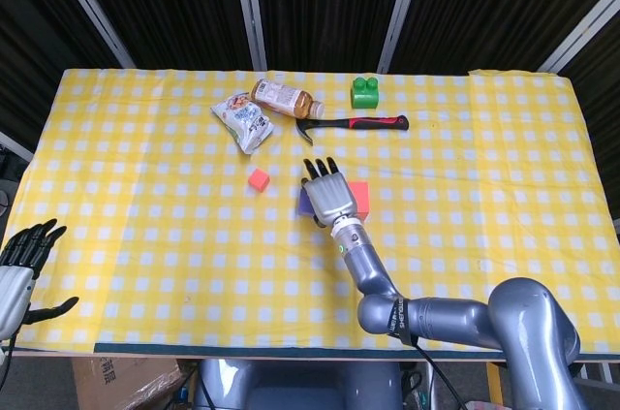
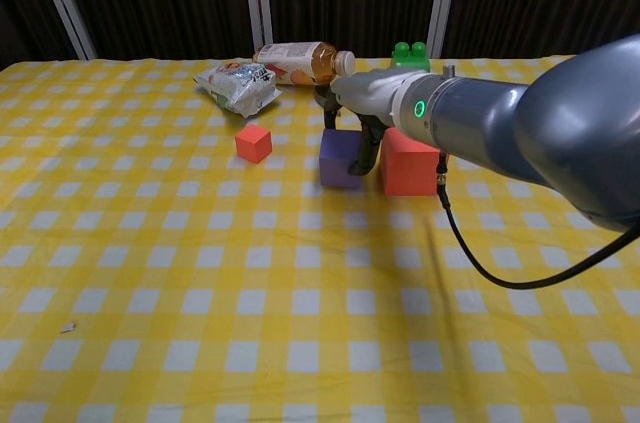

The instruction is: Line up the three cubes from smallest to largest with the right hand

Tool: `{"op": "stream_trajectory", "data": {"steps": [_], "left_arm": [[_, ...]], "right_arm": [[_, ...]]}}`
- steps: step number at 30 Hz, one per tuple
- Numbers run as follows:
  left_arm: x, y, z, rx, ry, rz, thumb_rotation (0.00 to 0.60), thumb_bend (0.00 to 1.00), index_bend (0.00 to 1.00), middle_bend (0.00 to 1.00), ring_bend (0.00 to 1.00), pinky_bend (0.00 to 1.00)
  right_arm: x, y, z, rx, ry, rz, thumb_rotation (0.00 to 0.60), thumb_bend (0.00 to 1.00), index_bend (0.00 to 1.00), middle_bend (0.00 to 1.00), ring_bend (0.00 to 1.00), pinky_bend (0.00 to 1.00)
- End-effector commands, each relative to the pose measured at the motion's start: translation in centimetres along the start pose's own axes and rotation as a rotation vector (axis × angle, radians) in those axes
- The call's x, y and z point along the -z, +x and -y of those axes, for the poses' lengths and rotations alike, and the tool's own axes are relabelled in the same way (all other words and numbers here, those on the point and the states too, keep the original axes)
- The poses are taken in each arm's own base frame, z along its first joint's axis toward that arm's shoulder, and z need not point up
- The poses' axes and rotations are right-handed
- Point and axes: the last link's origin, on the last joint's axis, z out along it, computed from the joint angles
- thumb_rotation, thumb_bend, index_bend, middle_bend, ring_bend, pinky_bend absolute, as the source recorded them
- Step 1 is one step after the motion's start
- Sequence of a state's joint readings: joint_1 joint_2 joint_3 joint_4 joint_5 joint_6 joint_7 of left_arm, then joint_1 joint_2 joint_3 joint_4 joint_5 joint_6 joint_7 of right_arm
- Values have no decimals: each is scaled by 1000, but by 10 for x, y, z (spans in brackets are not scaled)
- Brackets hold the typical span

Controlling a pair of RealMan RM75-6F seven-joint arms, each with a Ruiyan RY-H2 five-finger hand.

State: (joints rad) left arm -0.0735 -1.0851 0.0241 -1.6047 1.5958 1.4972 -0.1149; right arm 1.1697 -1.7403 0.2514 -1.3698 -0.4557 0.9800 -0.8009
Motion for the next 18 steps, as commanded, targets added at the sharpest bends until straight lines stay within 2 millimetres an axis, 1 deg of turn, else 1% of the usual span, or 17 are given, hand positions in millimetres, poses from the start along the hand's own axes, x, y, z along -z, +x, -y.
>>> {"op": "stream_trajectory", "data": {"steps": [1, 18], "left_arm": [[0, 0, 0, -2, -1, 0, 600, 41, 0, 0, 0, 38], [0, 0, 0, -2, 1, 2, 600, 42, 0, 0, 0, 38]], "right_arm": [[0, -1, 0, 0, -2, 2, 600, 427, 455, 22, 0, 0], [-4, -2, -8, 20, -33, 4, 600, 427, 455, 22, 0, 0]]}}
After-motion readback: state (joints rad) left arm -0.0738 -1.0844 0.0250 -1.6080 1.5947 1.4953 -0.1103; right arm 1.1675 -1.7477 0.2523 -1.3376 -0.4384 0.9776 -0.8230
